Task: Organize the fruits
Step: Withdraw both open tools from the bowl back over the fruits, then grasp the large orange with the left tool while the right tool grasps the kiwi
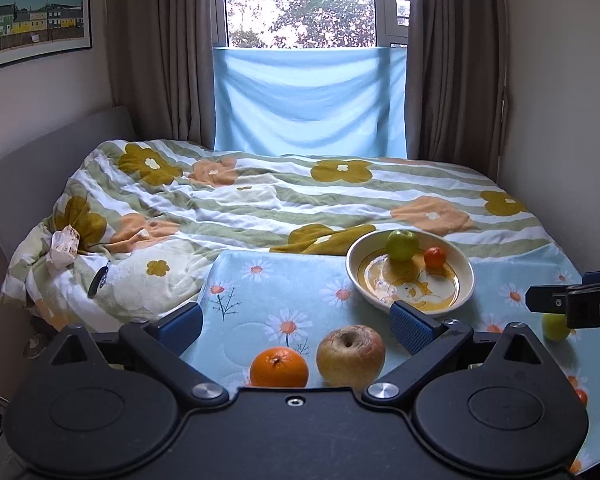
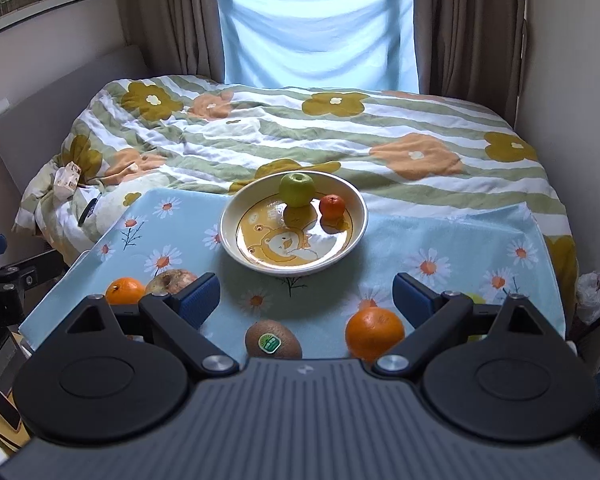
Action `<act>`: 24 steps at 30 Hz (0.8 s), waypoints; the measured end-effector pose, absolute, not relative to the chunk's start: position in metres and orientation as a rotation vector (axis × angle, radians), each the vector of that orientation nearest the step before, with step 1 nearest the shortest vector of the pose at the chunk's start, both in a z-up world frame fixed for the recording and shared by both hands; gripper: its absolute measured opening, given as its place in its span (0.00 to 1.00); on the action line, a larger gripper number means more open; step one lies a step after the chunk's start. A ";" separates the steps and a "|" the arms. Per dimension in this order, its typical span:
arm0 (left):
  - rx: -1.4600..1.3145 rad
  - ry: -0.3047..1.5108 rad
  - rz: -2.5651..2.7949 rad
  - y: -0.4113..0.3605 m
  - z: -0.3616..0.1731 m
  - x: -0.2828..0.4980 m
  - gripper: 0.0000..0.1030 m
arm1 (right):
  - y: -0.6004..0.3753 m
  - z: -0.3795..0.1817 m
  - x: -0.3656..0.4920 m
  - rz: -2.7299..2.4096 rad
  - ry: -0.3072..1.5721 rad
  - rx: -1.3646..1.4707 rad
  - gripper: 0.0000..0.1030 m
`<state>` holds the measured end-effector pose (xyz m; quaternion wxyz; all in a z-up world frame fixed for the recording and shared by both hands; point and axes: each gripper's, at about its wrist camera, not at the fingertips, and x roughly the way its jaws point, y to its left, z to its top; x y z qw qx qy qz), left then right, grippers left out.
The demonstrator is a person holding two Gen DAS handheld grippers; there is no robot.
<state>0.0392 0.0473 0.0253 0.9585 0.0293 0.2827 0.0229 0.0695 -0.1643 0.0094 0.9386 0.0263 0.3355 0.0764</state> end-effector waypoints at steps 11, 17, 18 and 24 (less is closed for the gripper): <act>0.150 0.666 -0.092 0.083 -0.039 0.049 0.98 | -0.134 -0.058 0.061 0.067 0.730 0.085 1.00; 0.214 0.697 -0.170 0.090 -0.065 0.070 0.98 | -0.124 -0.091 0.065 0.037 0.766 0.115 1.00; 0.222 0.703 -0.180 0.092 -0.067 0.074 0.98 | -0.123 -0.093 0.066 0.032 0.767 0.115 1.00; 0.267 0.781 -0.187 0.095 -0.083 0.099 0.96 | -0.116 -0.104 0.074 0.021 0.784 0.139 1.00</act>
